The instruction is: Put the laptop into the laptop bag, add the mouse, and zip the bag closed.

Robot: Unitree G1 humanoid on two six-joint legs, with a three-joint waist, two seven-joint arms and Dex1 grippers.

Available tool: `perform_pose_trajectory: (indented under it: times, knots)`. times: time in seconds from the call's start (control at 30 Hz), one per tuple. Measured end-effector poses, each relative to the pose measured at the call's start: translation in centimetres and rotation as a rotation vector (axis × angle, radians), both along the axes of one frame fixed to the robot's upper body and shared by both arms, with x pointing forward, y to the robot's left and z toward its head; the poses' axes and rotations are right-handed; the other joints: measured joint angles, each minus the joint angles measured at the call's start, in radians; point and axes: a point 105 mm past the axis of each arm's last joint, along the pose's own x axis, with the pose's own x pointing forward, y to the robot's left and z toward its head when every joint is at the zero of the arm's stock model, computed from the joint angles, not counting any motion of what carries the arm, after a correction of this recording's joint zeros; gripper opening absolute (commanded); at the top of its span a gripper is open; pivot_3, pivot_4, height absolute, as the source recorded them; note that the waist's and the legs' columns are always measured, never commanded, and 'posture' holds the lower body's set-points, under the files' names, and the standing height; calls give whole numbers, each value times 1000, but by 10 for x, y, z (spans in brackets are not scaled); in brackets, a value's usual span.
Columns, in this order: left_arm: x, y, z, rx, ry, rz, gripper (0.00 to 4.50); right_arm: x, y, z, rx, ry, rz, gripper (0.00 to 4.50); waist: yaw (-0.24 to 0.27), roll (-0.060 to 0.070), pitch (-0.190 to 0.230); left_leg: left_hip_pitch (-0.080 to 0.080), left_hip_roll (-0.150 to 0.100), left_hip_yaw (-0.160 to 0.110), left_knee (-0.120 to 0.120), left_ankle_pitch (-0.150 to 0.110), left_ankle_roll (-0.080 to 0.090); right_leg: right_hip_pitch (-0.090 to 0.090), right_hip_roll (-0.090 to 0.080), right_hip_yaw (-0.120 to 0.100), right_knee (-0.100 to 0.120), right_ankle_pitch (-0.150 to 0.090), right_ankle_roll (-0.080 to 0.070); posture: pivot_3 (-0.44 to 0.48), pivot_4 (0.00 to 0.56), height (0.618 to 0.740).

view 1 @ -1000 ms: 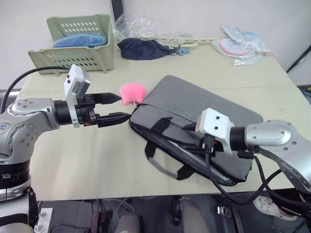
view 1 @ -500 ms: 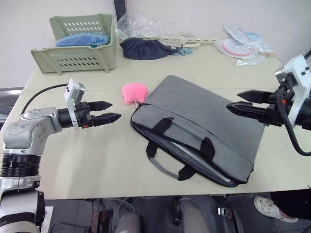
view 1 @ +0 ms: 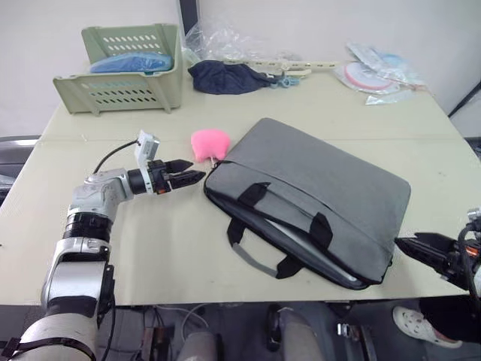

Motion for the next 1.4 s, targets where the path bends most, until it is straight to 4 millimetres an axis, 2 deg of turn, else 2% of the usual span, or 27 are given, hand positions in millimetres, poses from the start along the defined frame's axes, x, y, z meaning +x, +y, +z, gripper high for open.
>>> perform_pose_trajectory:
  times: [0.2,0.43,0.97,1.17,1.27,1.4]
  knots:
    - [0,-8,-13,-5,26,-19,4500,-13,4,-27,77,44,-65,2926,0,0,0,0,0,0,0,0,0,0,0,1,0,0,0,0,150,740]
    - [3,-17,-14,7,7,-35,4500,-10,19,-41,121,37,-67,2926,2,-1,-1,1,0,0,0,0,0,1,0,0,0,0,0,0,150,740]
    - [6,-24,-16,-14,4,-36,4500,-10,22,-58,153,30,-122,2926,2,-2,-3,2,0,-1,0,0,0,3,0,0,0,0,0,0,150,740]
    - [2,-27,-18,-50,58,-63,4500,-13,21,-63,175,30,-138,2926,2,-3,-4,3,0,-1,0,0,0,4,0,0,-1,0,0,0,150,740]
    - [1,-32,-21,-83,120,-70,4500,-13,21,-68,203,32,-151,2926,3,-4,-5,11,0,-2,-2,0,1,13,0,-1,-3,0,0,0,150,740]
    - [-1,-36,-21,-94,146,-82,4500,-12,21,-70,212,32,-161,2926,3,-4,-7,13,0,-2,-3,-1,2,15,0,0,-4,0,0,0,150,740]
